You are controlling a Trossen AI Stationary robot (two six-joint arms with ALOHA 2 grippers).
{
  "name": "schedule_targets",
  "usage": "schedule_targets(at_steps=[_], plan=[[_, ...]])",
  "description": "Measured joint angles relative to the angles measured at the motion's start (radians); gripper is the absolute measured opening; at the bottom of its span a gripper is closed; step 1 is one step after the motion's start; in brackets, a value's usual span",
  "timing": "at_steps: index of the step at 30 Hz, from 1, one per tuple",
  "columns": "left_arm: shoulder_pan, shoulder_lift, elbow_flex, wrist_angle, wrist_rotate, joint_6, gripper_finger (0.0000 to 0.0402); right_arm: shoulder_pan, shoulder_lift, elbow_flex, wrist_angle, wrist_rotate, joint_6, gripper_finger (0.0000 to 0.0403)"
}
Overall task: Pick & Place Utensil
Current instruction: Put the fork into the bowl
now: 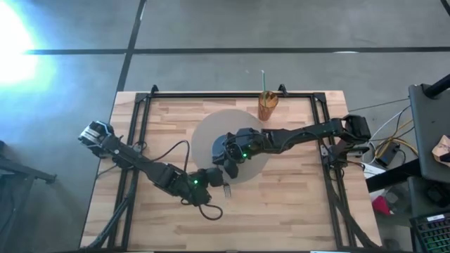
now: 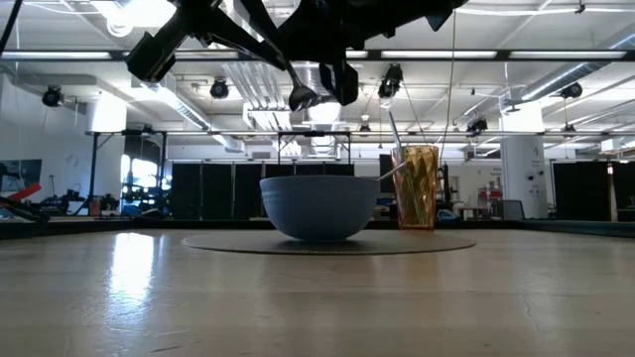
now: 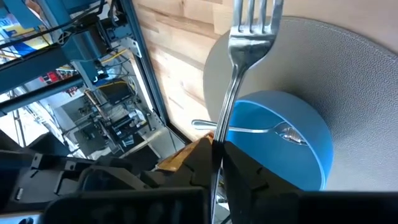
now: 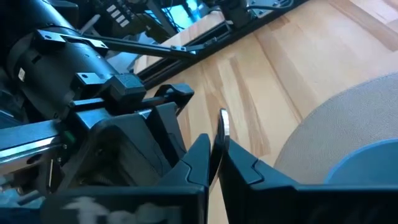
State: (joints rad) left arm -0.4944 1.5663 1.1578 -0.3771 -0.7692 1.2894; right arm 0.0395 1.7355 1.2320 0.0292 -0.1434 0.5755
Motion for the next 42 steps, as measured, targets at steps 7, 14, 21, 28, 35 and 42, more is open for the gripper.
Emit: schedule_targets(at_steps=[7,14,21,28,35,42], plan=[[0.003,0.000,-0.001,0.000,0.001,-0.045,0.0023,-0.001,0.000,0.000,-0.003,0.001,-0.022,0.0014],[0.001,-0.004,0.001,0.015,-0.003,-0.220,0.0027,-0.005,0.009,-0.009,-0.049,0.030,-0.060,0.0012],[0.003,-0.003,0.001,0.007,-0.004,-0.311,0.0079,-0.005,0.002,-0.006,-0.054,0.025,-0.064,0.0012],[0.002,-0.002,0.007,0.000,-0.073,-0.509,0.0157,-0.008,-0.017,-0.005,-0.084,0.023,-0.080,0.0012],[0.003,-0.044,0.046,-0.040,-0.078,-0.600,0.0188,-0.020,-0.066,-0.005,-0.112,0.023,-0.104,0.0012],[0.004,-0.159,0.049,-0.122,-0.066,-0.713,0.0188,-0.047,-0.149,-0.005,-0.208,0.107,-0.162,0.0012]])
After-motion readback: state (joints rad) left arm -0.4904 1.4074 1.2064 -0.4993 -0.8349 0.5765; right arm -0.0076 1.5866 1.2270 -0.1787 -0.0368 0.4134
